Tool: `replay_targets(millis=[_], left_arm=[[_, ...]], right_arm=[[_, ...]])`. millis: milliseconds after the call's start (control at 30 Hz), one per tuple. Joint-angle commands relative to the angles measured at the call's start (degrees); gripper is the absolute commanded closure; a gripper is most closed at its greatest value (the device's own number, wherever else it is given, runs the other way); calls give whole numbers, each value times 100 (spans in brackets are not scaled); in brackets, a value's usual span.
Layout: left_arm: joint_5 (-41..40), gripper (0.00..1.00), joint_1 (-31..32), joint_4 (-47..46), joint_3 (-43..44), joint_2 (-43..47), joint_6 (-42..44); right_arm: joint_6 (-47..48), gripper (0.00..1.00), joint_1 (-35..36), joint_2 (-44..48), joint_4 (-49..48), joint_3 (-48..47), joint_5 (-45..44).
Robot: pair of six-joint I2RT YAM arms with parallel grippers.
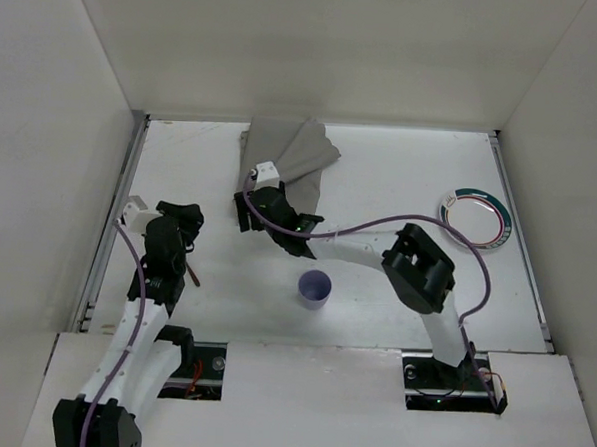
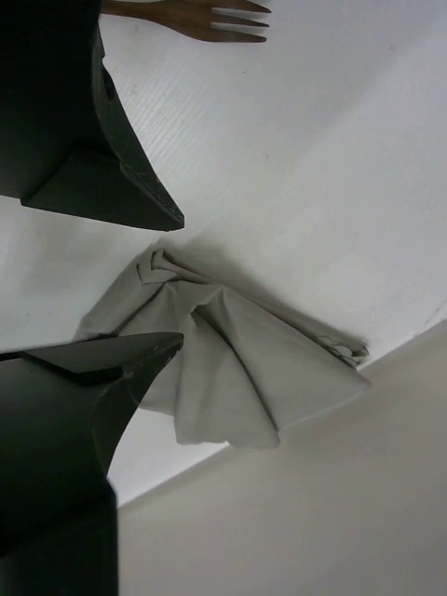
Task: Set the dinner table for one person
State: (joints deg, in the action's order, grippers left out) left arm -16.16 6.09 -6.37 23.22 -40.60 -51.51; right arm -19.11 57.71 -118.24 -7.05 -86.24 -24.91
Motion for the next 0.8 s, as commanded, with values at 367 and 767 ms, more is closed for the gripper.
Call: replay_targets(millis=[367, 767], left_arm=[[579, 68, -402, -30, -247, 870, -219], [737, 67, -446, -163, -283, 843, -105]], right_arm=[[233, 18, -28, -1957, 1328, -2844, -532], [242, 36, -10, -2854, 2427, -4507, -920]])
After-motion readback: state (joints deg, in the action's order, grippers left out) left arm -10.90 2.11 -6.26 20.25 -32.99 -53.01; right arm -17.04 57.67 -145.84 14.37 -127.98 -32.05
